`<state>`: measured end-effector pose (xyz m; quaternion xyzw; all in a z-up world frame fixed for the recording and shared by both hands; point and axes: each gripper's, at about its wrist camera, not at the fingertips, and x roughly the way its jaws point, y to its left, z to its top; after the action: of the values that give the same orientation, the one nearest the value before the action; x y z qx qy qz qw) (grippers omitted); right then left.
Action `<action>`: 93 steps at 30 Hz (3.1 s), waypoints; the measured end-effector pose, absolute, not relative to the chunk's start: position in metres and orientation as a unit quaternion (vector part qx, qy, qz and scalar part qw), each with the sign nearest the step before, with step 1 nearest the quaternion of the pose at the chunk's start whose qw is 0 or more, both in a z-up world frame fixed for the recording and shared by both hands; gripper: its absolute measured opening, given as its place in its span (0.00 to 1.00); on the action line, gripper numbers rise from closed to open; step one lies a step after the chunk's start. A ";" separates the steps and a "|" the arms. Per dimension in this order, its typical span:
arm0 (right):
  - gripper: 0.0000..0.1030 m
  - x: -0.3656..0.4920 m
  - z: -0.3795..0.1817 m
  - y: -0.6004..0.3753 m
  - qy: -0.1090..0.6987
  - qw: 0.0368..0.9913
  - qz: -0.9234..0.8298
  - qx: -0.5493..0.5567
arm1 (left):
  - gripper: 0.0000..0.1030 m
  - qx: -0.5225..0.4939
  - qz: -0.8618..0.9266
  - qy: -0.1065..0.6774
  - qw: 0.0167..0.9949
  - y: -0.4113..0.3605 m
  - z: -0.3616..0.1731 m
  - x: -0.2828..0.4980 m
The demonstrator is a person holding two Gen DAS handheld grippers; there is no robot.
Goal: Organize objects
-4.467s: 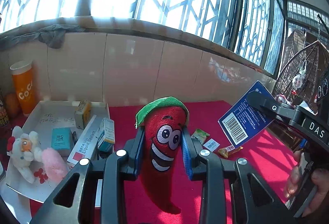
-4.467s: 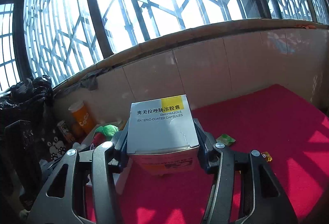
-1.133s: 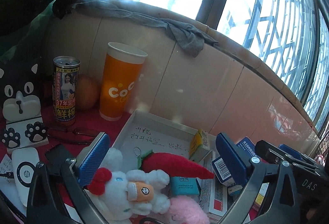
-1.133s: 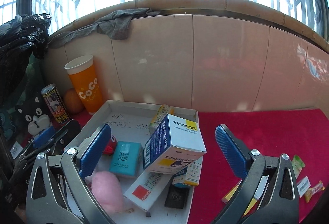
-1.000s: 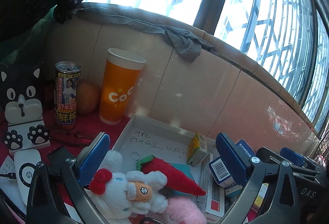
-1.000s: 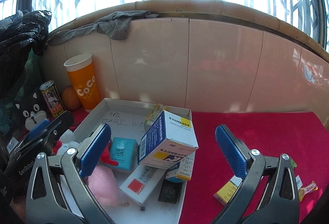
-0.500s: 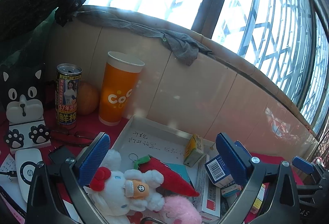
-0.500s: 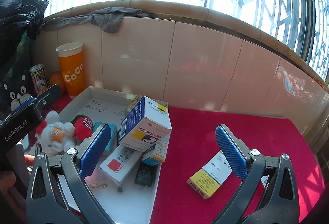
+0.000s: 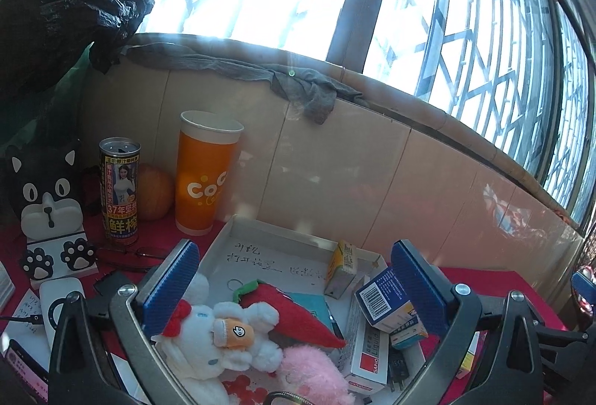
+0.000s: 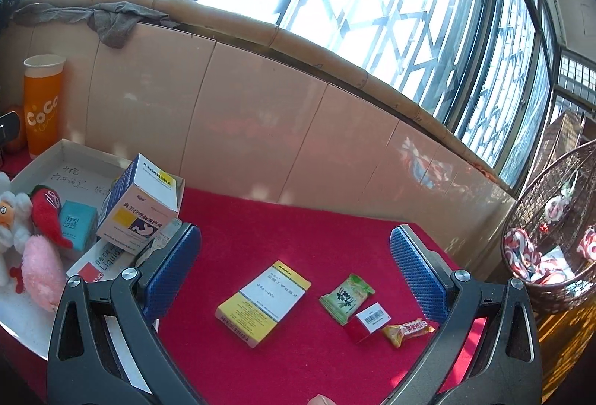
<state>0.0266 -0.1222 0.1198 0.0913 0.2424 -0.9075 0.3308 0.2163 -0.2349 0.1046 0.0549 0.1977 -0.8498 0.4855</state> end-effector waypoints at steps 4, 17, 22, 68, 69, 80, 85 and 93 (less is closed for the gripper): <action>1.00 0.017 0.123 -0.108 0.232 0.323 -0.913 0.093 | 1.00 0.071 -0.856 0.174 0.482 -0.209 0.113 0.204; 1.00 -0.041 0.128 -0.045 0.178 0.304 -0.927 0.126 | 1.00 0.135 -0.892 0.123 0.415 -0.144 0.128 0.138; 1.00 -0.096 0.128 -0.008 0.109 0.395 -0.888 0.207 | 1.00 0.188 -0.901 0.139 0.365 -0.132 0.113 0.104; 0.84 -0.222 0.022 0.042 0.143 0.536 -0.741 0.378 | 0.99 0.405 -0.866 0.092 0.277 -0.161 0.007 -0.087; 0.84 -0.224 0.022 0.038 0.145 0.529 -0.746 0.379 | 0.96 0.409 -0.864 0.087 0.279 -0.161 0.007 -0.090; 0.38 -0.220 0.009 0.017 0.188 0.513 -0.749 0.373 | 0.54 0.415 -0.868 0.097 0.254 -0.165 0.001 -0.092; 0.19 -0.213 0.008 0.024 0.183 0.519 -0.744 0.379 | 0.54 0.395 -0.878 0.105 0.251 -0.149 0.006 -0.078; 0.19 -0.202 0.039 0.066 0.098 0.490 -0.789 0.357 | 0.54 0.326 -0.906 0.087 0.254 -0.102 0.051 -0.050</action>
<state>-0.2021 0.0658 0.0391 0.3570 0.0984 -0.7892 0.4899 -0.0496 -0.1020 0.0510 0.3260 0.0870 -0.9063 0.2544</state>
